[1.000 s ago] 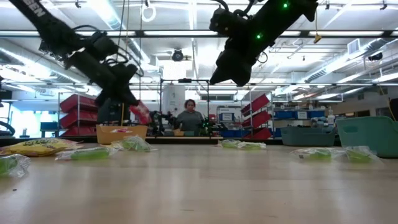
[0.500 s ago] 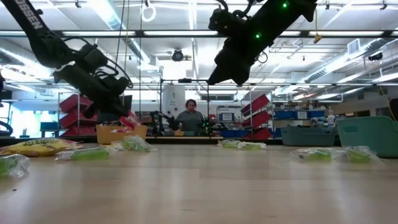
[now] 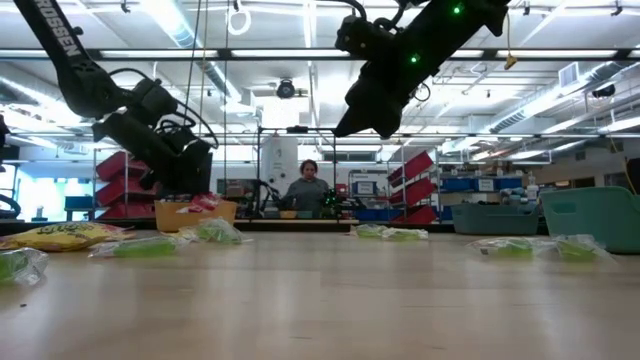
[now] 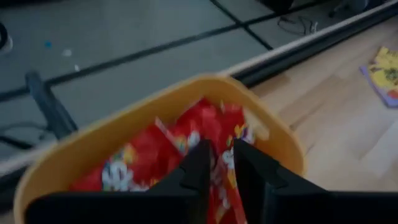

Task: Sort candy
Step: Put the red candy into the yellow bin

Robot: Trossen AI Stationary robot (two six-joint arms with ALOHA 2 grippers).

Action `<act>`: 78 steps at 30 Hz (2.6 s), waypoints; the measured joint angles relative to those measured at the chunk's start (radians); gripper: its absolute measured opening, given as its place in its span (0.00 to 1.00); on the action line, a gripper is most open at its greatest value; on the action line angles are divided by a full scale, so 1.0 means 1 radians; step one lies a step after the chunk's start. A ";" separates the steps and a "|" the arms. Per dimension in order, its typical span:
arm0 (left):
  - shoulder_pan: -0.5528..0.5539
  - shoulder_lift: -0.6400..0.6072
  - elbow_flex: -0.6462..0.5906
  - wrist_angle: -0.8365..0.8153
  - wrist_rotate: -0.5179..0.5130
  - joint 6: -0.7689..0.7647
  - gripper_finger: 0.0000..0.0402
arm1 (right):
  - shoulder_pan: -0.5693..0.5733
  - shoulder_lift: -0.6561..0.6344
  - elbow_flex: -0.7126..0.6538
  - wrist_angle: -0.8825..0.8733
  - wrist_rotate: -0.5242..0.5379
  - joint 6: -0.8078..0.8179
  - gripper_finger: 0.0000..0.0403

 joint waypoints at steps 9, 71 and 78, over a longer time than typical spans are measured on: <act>0.000 -0.001 0.035 -0.034 -0.070 0.076 0.35 | 0.000 0.000 0.000 -0.001 0.000 0.000 0.32; -0.590 -0.001 0.065 0.126 0.040 0.058 0.02 | 0.332 -0.030 -0.151 -0.674 -1.008 0.845 0.01; -0.589 -0.001 0.065 0.167 0.157 -0.136 0.03 | 0.251 -0.091 -0.014 -0.688 -0.744 0.764 0.00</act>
